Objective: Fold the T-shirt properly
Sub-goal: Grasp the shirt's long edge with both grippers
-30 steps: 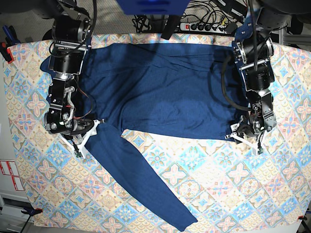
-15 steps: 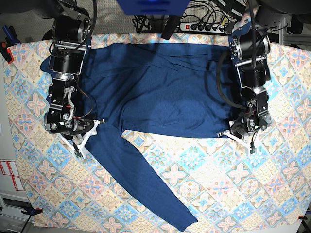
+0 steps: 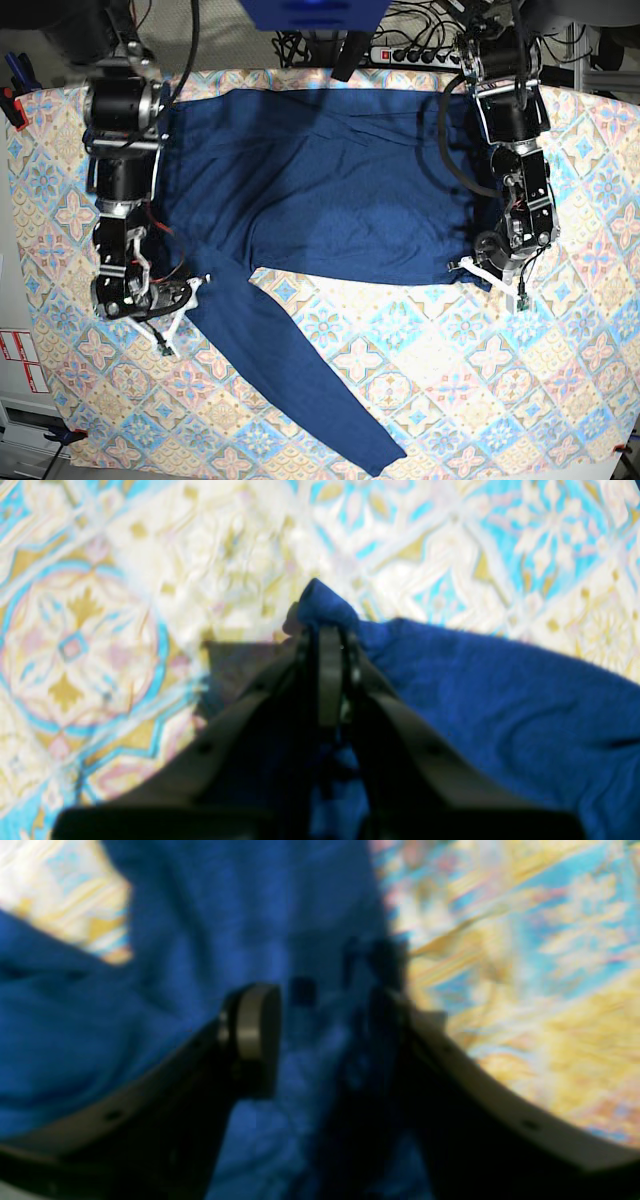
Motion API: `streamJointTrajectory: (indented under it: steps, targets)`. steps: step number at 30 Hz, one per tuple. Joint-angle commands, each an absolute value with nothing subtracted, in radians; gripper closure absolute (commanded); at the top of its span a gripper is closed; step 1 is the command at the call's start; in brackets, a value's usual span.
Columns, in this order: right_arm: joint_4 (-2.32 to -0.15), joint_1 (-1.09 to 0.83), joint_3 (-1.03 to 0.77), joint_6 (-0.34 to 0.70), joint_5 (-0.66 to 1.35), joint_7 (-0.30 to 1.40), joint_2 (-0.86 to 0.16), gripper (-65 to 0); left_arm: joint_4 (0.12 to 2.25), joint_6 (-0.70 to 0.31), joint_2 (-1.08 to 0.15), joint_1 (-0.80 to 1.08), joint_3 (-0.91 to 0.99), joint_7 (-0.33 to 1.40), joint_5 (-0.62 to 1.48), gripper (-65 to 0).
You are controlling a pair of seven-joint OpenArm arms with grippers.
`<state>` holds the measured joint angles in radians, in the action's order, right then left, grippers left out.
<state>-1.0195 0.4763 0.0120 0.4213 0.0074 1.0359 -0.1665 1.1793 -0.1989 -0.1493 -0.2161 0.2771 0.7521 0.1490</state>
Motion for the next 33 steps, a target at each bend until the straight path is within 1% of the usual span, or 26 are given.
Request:
streamJointTrajectory:
  steps: [1, 7, 14, 18, 21, 26, 29, 31, 32, 33]
  targets:
    - [-1.009, 0.515, 0.025, 0.426, 0.019, 1.004, -0.185, -27.5, 1.227, -0.202, -0.157, -0.232, 0.277, 0.733, 0.156, 0.0]
    - [-0.885, 0.553, 0.074, 0.426, 0.019, 0.909, -0.246, -27.5, 1.307, -0.202, -0.157, -0.18, 0.278, 0.734, 0.156, 0.0]
    - [-0.759, 0.552, 0.099, 0.426, 0.019, 0.806, -0.291, -27.4, 1.412, -0.202, -0.156, -0.12, 0.28, 0.734, 0.157, 0.0]
    - [-0.722, 0.552, 0.099, 0.426, 0.016, 0.768, -0.291, -27.4, 1.419, -0.202, -0.156, -0.116, 0.282, 0.734, 0.157, 0.0]
    - [-0.7, 0.55, 0.099, 0.426, 0.016, 0.762, -0.291, -27.4, 1.419, -0.202, -0.148, -0.114, 0.334, 0.734, 0.16, 0.0]
    - [-0.622, 0.55, 0.099, 0.426, 0.016, 0.685, -0.291, -27.2, 1.419, -0.202, -0.154, -0.114, 0.392, 0.796, 0.254, 0.0]
    - [-0.59, 0.55, 0.099, 0.426, 0.016, 0.67, -0.289, -26.9, 1.42, -0.202, -0.156, -0.114, 0.409, 0.805, 0.288, 0.0]
    - [-0.59, 0.547, 0.099, 0.426, 0.016, 0.671, -0.289, -23.9, 1.42, -0.202, -0.157, -0.113, 0.41, 0.806, 0.289, 0.0]
    - [-0.59, 0.547, 0.099, 0.426, 0.016, 0.671, -0.289, -21.0, 1.42, -0.202, -0.157, -0.105, 0.41, 0.805, 0.289, 0.0]
    - [-0.59, 0.547, 0.099, 0.426, 0.016, 0.671, -0.289, -16.9, 1.42, -0.202, -0.157, -0.099, 0.41, 0.803, 0.295, 0.0]
